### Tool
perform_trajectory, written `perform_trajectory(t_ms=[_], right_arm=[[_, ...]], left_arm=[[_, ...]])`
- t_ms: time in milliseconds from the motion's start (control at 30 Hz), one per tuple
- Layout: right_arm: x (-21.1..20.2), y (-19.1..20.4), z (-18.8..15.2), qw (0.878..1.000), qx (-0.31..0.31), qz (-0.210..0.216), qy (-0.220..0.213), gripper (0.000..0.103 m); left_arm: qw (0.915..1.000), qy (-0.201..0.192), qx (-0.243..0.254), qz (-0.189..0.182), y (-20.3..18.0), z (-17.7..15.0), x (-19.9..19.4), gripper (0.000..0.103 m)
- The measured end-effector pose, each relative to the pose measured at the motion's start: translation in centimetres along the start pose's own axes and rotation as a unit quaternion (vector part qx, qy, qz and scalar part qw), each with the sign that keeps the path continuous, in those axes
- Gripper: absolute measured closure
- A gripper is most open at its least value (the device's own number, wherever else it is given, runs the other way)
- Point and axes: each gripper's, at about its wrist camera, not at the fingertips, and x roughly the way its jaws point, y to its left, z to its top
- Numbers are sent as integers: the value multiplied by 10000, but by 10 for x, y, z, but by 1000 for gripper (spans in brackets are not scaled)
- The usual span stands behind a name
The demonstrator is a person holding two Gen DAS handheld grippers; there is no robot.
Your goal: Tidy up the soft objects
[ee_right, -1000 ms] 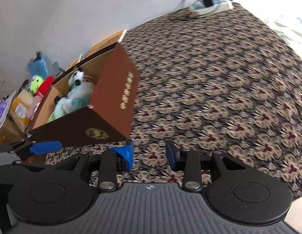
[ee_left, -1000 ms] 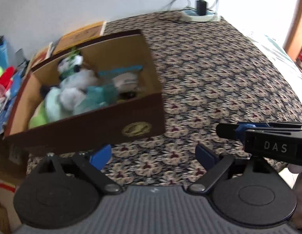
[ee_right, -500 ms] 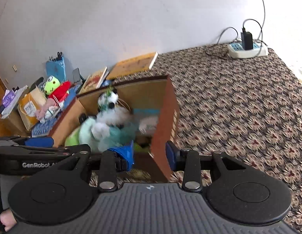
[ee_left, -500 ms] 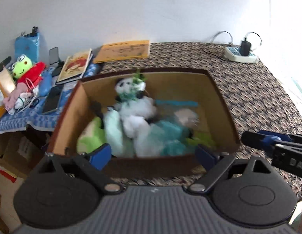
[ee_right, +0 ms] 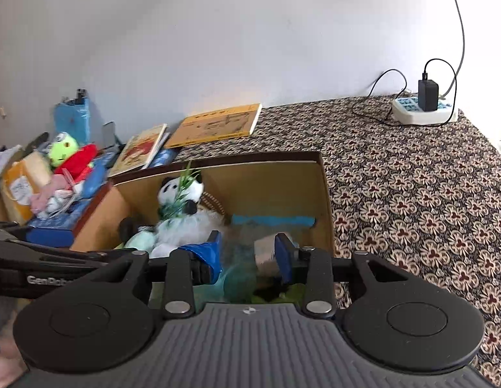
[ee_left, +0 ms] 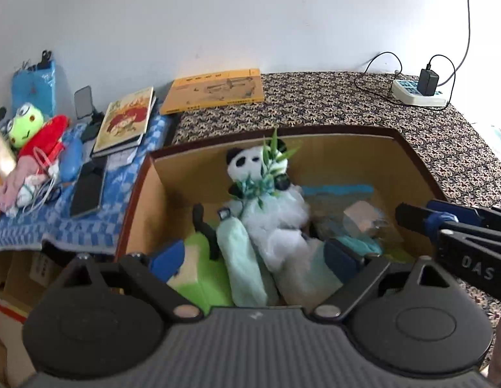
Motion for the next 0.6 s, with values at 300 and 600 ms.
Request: perform_trajectory(t_ms=[300,600], right_arm=[[43,16,6,9987,-3,-501,-71,84],[65,16,7,9974,110,-713,-7,84]], left_arm=[[9997,-51,243,-81,14,11,46,11],[9984,215,-154,-501,34,14,84,11]])
